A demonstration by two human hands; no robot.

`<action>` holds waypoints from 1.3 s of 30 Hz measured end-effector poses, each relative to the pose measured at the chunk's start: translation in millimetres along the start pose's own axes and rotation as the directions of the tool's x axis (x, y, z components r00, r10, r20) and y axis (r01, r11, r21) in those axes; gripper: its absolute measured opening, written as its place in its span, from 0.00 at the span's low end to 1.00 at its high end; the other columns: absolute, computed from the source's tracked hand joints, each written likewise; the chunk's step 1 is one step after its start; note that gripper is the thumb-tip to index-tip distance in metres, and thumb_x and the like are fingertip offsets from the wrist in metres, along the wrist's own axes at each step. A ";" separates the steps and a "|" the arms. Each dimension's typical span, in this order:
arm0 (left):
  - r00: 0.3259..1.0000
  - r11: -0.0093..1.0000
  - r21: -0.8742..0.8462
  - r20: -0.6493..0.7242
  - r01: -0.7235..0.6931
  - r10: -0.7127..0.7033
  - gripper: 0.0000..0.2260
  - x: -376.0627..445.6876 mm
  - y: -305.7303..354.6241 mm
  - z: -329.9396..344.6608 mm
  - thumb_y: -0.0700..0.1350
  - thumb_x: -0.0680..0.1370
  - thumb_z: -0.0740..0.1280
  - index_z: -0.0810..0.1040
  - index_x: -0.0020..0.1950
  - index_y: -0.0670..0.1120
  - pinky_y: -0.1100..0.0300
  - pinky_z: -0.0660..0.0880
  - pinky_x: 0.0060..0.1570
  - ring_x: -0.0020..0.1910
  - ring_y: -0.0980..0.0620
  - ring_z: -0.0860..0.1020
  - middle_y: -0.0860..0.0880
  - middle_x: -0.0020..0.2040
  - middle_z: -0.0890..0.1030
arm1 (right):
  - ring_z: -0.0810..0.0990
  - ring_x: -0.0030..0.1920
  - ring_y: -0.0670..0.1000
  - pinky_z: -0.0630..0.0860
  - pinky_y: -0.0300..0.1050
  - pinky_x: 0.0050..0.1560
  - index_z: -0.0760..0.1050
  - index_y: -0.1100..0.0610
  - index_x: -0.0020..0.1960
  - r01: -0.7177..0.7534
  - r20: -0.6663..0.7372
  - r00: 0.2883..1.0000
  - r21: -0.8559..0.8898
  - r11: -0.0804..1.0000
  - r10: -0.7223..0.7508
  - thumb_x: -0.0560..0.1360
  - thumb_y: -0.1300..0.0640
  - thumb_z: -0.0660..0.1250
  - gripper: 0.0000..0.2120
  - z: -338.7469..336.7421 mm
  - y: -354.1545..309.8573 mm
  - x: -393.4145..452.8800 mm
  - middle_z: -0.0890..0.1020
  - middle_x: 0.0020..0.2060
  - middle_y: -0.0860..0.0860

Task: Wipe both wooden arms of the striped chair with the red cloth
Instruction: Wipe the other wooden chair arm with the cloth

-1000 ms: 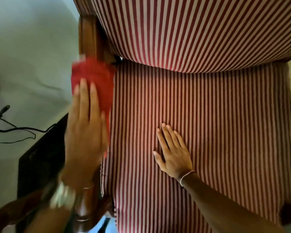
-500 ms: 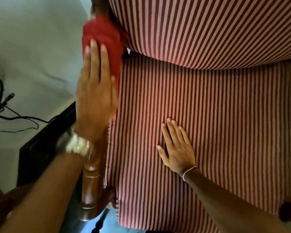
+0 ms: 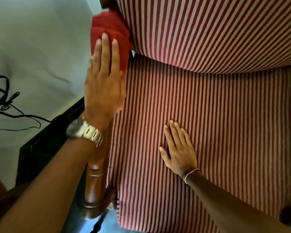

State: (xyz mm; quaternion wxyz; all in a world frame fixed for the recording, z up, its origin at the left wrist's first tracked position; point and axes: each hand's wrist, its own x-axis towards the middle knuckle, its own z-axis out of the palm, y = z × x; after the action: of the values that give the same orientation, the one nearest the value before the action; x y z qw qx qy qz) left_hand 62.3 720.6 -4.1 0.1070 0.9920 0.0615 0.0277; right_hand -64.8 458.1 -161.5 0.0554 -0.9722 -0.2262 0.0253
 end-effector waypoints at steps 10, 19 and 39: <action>0.993 0.998 0.068 0.118 -0.007 -0.001 0.28 -130.4 -10.6 -2.0 0.51 0.85 0.49 0.50 0.83 0.42 0.40 0.62 0.78 0.83 0.40 0.52 0.38 0.83 0.52 | 0.54 0.83 0.57 0.55 0.58 0.82 0.59 0.59 0.82 0.013 -0.006 1.000 0.001 1.000 -0.013 0.84 0.39 0.52 0.33 1.6 0.7 -1.9 0.57 0.83 0.59; 0.999 0.999 0.033 0.032 -0.042 0.041 0.28 -59.0 -8.0 1.4 0.48 0.85 0.52 0.46 0.83 0.45 0.39 0.58 0.80 0.84 0.42 0.49 0.41 0.84 0.48 | 0.56 0.83 0.59 0.61 0.62 0.80 0.59 0.62 0.81 -0.046 0.059 0.998 0.149 0.988 0.037 0.83 0.42 0.59 0.34 -25.2 -12.6 2.8 0.58 0.82 0.61; 0.877 0.656 -0.584 0.284 0.478 -0.387 0.26 -145.2 -38.3 -55.6 0.48 0.73 0.76 0.75 0.70 0.49 0.63 0.79 0.50 0.49 0.63 0.80 0.59 0.51 0.81 | 0.86 0.54 0.50 0.84 0.45 0.56 0.81 0.59 0.62 -0.471 0.568 0.823 0.680 -0.562 -0.003 0.78 0.64 0.70 0.13 -131.5 -98.0 131.2 0.87 0.54 0.53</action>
State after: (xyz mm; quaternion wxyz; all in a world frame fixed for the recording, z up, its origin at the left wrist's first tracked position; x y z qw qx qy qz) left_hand -89.8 750.8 35.8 0.4446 0.8510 0.2756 -0.0464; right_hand 19.8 590.8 -22.4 0.8068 -0.4432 0.1674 0.3531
